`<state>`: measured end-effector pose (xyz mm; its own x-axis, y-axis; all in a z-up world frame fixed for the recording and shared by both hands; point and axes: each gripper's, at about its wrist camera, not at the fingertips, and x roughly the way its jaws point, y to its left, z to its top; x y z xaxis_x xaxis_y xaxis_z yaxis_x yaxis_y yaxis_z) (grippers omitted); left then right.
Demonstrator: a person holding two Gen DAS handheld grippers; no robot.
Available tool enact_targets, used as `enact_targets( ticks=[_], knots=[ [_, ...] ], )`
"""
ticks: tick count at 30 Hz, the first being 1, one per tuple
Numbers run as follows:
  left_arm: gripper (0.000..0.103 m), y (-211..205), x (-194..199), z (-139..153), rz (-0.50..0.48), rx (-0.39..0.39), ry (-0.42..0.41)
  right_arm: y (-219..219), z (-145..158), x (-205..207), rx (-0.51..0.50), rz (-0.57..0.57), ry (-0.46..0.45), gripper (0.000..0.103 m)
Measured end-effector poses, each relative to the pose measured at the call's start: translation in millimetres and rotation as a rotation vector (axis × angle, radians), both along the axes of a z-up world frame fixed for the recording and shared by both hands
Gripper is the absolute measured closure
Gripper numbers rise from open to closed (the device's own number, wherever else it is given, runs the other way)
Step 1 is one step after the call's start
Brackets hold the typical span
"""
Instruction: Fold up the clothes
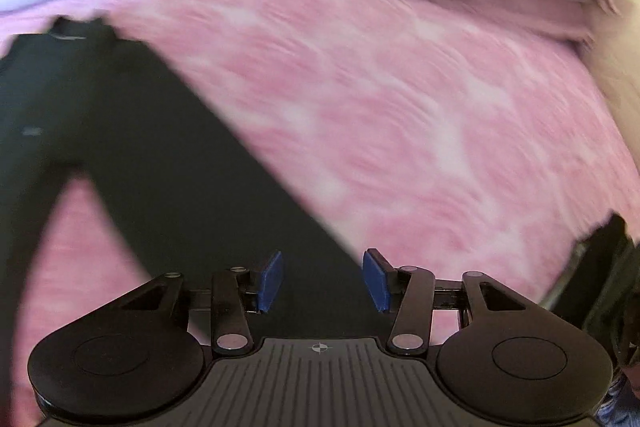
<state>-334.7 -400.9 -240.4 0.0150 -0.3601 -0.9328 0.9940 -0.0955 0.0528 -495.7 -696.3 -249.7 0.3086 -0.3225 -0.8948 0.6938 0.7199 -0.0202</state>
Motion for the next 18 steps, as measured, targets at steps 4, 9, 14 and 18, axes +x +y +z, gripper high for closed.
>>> enact_targets(
  ticks=[4,9,14,18],
  knots=[
    [0.055,60.6,41.5,26.7,0.108,0.024,-0.022,48.3,26.4,29.4,0.078,0.076,-0.042,0.054],
    [0.046,138.4,91.3,51.9,0.174,0.058,-0.029,114.8,58.2,57.0,0.154,0.137,-0.057,0.054],
    [0.033,194.9,142.3,68.0,0.21,0.082,-0.013,181.8,84.0,73.7,0.169,0.154,-0.036,0.054],
    [0.031,219.7,176.0,78.5,0.215,0.042,0.006,224.1,107.1,84.1,0.133,0.174,-0.002,0.054]
  ],
)
